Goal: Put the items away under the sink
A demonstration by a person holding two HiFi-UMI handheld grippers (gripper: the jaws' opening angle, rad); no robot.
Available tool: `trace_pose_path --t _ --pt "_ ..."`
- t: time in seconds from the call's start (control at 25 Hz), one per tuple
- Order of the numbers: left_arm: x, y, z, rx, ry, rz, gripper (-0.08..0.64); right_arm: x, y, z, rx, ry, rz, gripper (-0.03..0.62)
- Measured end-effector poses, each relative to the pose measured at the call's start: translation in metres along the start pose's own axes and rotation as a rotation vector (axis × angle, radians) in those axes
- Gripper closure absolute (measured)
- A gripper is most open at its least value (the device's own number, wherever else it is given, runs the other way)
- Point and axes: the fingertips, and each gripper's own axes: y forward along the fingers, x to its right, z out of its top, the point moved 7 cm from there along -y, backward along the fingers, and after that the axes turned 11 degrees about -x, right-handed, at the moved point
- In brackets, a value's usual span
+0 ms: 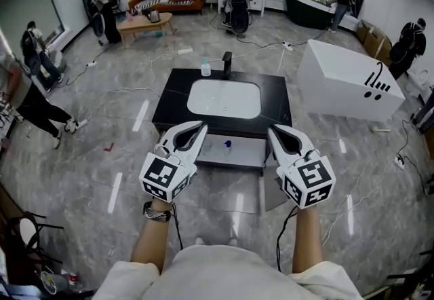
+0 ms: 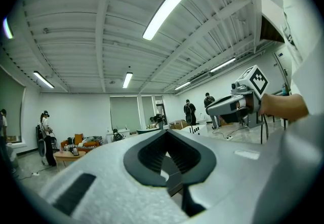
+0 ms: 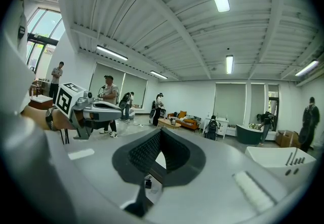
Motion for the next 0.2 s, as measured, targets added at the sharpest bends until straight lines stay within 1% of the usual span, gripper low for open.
trace_pose_path --t 0.2 --pt "-0.0006 0.0048 0.0012 0.001 -0.001 -0.003 0.554 0.004 0.0021 -0.0012 -0.004 0.0 0.0 0.587"
